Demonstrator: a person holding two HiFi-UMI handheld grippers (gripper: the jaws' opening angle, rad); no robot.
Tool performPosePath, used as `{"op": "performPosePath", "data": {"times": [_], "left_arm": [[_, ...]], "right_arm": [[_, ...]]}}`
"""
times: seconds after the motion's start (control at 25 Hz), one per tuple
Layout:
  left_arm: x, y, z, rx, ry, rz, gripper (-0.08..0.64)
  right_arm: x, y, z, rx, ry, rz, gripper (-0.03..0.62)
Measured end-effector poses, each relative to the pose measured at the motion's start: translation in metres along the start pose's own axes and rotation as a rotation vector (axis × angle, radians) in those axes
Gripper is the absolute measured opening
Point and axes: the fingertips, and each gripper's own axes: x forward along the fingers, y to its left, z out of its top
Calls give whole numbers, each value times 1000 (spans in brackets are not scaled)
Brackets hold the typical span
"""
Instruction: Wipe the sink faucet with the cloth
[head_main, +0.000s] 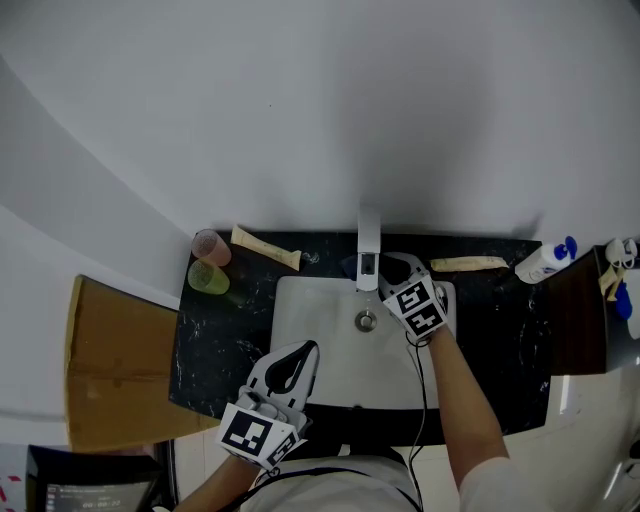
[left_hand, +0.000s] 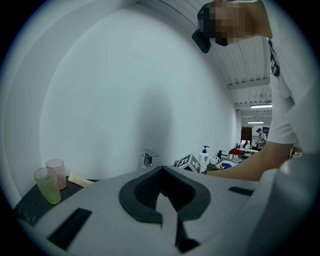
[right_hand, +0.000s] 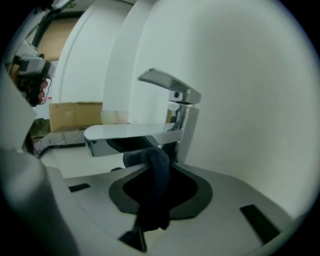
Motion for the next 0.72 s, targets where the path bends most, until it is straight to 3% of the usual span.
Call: {"op": "performPosePath", "data": {"times": [0.08, 0.16, 0.36, 0.72], "left_arm": [[-2, 1, -1, -3, 2, 2, -2], [-3, 1, -3, -6, 7, 3, -3], [-3, -2, -1, -3, 5, -4, -3], [-6, -4, 1, -7, 5, -7, -3]], "right_arm": [[-9, -21, -4, 33, -4, -67, 86], [-18, -27, -4, 51, -23, -76, 86], [-31, 4, 16, 17, -109, 7, 86], [-67, 51, 4, 62, -140, 148, 86]]}}
